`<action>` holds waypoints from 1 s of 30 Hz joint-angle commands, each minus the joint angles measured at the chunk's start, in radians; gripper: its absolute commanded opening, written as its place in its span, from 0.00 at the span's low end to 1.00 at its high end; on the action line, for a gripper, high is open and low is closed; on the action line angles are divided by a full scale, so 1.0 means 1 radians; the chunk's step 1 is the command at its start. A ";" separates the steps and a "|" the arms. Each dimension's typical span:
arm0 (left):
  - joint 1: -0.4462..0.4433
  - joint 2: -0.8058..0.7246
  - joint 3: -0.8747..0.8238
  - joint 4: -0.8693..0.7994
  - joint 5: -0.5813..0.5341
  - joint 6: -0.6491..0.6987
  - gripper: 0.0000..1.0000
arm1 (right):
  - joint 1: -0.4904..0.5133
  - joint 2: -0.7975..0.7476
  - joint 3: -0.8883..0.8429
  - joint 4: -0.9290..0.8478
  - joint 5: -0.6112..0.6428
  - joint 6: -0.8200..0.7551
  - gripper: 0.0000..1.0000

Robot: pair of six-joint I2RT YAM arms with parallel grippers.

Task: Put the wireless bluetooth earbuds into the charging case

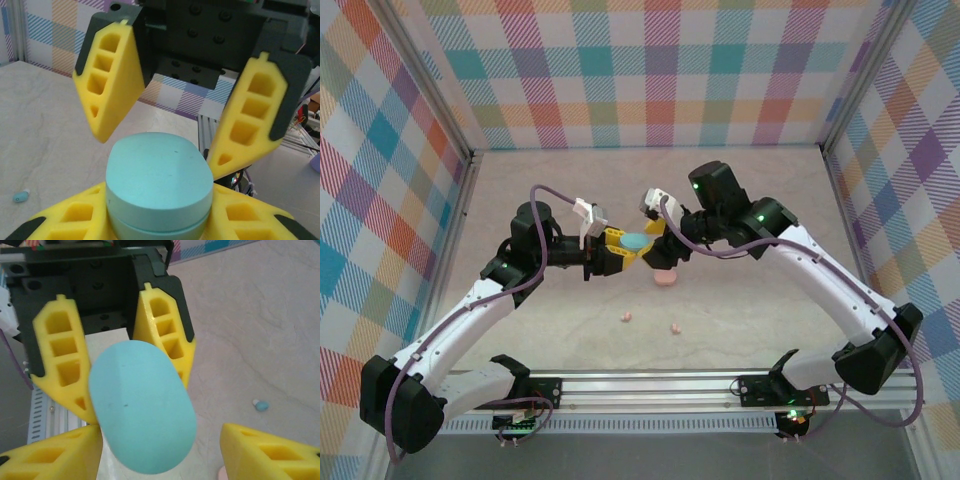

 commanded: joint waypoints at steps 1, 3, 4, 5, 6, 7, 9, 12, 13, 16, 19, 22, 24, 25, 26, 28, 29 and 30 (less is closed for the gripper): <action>-0.009 -0.011 0.013 0.039 0.009 -0.007 0.23 | 0.004 0.014 0.047 0.006 0.041 -0.018 0.64; -0.009 -0.008 0.016 0.037 0.014 -0.008 0.23 | 0.004 0.023 0.065 0.001 0.088 -0.009 0.63; -0.009 -0.007 0.016 0.037 0.015 -0.008 0.23 | 0.004 0.029 0.077 -0.005 0.109 -0.004 0.63; -0.009 -0.006 0.015 0.039 0.017 -0.008 0.23 | 0.001 0.032 0.087 -0.007 0.124 -0.001 0.62; -0.009 -0.005 0.013 0.038 0.017 -0.007 0.23 | 0.002 0.035 0.097 -0.011 0.132 -0.001 0.62; -0.009 -0.005 0.010 0.038 0.019 -0.007 0.23 | 0.001 0.035 0.102 -0.010 0.132 -0.008 0.62; -0.009 -0.006 0.006 0.039 0.017 -0.006 0.23 | -0.002 0.036 0.100 0.001 0.133 -0.013 0.62; -0.009 -0.011 -0.001 0.039 0.015 -0.001 0.23 | -0.010 0.049 0.115 -0.006 0.126 -0.004 0.63; -0.009 -0.012 -0.001 0.037 0.014 0.000 0.23 | -0.015 0.054 0.121 -0.010 0.120 0.001 0.62; -0.009 -0.016 0.002 0.024 0.015 0.010 0.23 | -0.024 0.062 0.132 -0.015 0.094 0.012 0.62; -0.009 -0.016 0.001 0.014 0.014 0.020 0.23 | -0.042 0.056 0.122 0.002 0.063 0.021 0.62; -0.009 -0.016 -0.005 0.014 0.014 0.021 0.23 | -0.064 0.056 0.125 0.002 0.030 0.040 0.62; -0.009 -0.015 -0.005 0.015 0.017 0.021 0.23 | -0.075 0.056 0.125 0.005 0.018 0.049 0.62; -0.009 -0.016 -0.005 0.014 0.017 0.022 0.23 | -0.077 0.057 0.126 0.005 0.015 0.052 0.62; -0.009 -0.015 -0.006 0.014 0.017 0.023 0.23 | -0.079 0.058 0.128 0.005 0.011 0.054 0.62; -0.009 -0.014 -0.005 0.016 0.019 0.022 0.23 | -0.081 0.063 0.130 0.005 0.008 0.057 0.62; -0.009 -0.014 -0.006 0.014 0.020 0.022 0.23 | -0.081 0.067 0.133 0.005 0.006 0.058 0.62; -0.009 -0.016 -0.005 0.014 0.020 0.021 0.23 | -0.082 0.072 0.137 0.004 0.008 0.061 0.62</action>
